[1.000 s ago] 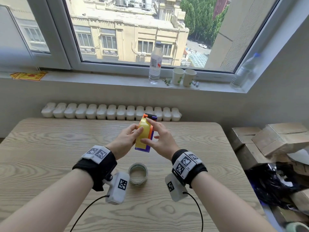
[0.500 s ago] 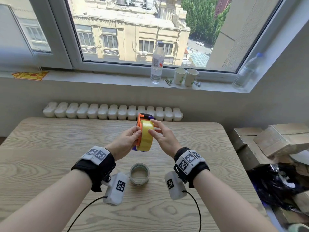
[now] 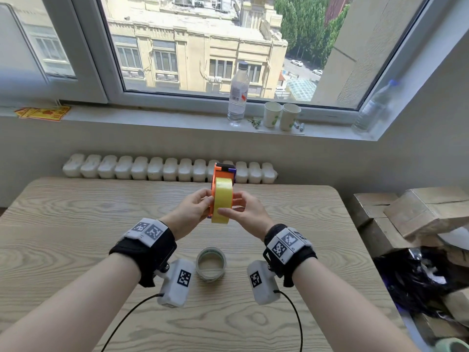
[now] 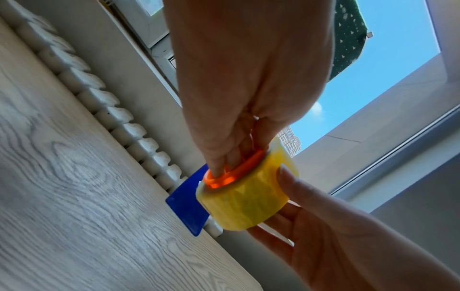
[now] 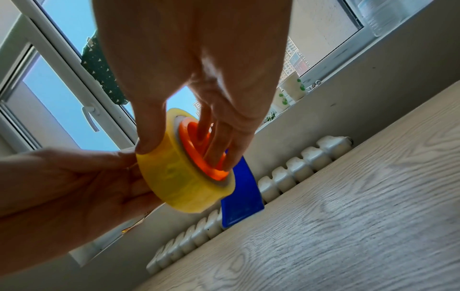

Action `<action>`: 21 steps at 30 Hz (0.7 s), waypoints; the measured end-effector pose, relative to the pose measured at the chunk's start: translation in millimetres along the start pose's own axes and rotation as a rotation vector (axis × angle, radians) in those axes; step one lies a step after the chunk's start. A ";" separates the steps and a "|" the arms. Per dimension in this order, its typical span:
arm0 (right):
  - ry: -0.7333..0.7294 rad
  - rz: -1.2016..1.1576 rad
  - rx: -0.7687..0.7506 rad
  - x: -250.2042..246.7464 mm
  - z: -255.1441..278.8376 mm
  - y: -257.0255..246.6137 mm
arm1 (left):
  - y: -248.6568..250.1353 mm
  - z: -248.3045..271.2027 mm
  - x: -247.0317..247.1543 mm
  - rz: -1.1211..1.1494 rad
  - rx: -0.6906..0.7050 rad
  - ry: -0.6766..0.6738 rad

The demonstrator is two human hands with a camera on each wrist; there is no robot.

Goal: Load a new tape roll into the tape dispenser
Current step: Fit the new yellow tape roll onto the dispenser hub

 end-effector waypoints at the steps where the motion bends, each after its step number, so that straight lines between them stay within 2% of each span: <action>1: -0.004 -0.003 -0.017 1.5 -1.4 -0.7 | 1.1 0.2 0.5 -0.008 0.000 -0.008; 6: 0.001 -0.161 -0.008 0.9 -4.3 0.2 | 6.6 4.0 4.2 -0.044 -0.017 -0.029; 10: 0.060 -0.282 0.045 -6.0 -4.5 5.6 | 5.1 6.7 11.5 -0.096 -0.044 -0.043; 16: -0.094 -0.275 0.019 6.4 -3.5 7.1 | 3.8 7.4 5.9 -0.057 -0.046 0.000; 21: -0.026 -0.271 0.009 3.2 -1.4 6.7 | 3.4 8.6 7.2 -0.070 -0.051 -0.006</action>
Point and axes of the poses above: each hand's wrist, its own z-axis away from the middle knuckle, its own x-axis out of the palm, y = z × x, the point moved 10 cm from there along -z, towards the middle knuckle, and after that the axes turned 13 degrees about -y, right-handed, at the moved point
